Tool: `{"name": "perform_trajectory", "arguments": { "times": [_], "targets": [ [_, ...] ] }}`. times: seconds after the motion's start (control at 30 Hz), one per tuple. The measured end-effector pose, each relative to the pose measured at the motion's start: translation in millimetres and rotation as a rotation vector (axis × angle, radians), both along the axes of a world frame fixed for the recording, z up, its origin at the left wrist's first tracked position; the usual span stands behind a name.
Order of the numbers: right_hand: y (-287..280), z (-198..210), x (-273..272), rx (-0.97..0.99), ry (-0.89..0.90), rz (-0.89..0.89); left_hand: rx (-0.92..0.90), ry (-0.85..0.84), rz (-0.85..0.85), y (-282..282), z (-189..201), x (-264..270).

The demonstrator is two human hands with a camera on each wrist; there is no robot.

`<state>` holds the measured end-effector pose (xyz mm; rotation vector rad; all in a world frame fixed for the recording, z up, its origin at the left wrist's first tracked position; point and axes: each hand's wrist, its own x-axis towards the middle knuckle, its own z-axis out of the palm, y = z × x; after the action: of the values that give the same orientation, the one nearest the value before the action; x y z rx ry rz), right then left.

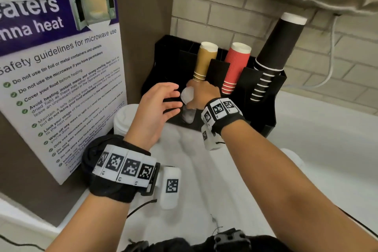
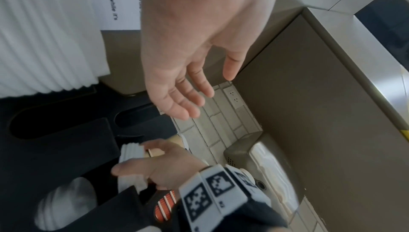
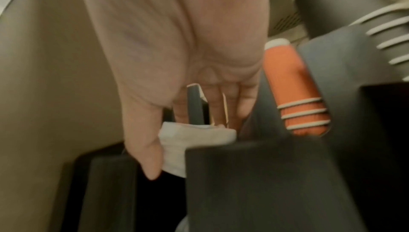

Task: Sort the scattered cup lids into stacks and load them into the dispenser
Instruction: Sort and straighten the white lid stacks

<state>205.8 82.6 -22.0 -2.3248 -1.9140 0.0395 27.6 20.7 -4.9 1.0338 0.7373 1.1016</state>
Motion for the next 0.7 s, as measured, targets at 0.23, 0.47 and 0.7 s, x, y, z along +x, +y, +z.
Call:
{"name": "perform_trajectory", "arguments": {
  "times": [0.23, 0.47, 0.7],
  "targets": [
    [24, -23, -17, -0.171, -0.314, -0.179, -0.001, -0.004, 0.004, 2, -4, -6],
    [22, -30, -20, -0.224, -0.384, -0.134, -0.002, -0.009, 0.002, 3, -5, -6],
    [18, -41, -20, -0.213, -0.429, -0.022, -0.001, -0.016, 0.012, 4, -7, -6]
  ]
}}
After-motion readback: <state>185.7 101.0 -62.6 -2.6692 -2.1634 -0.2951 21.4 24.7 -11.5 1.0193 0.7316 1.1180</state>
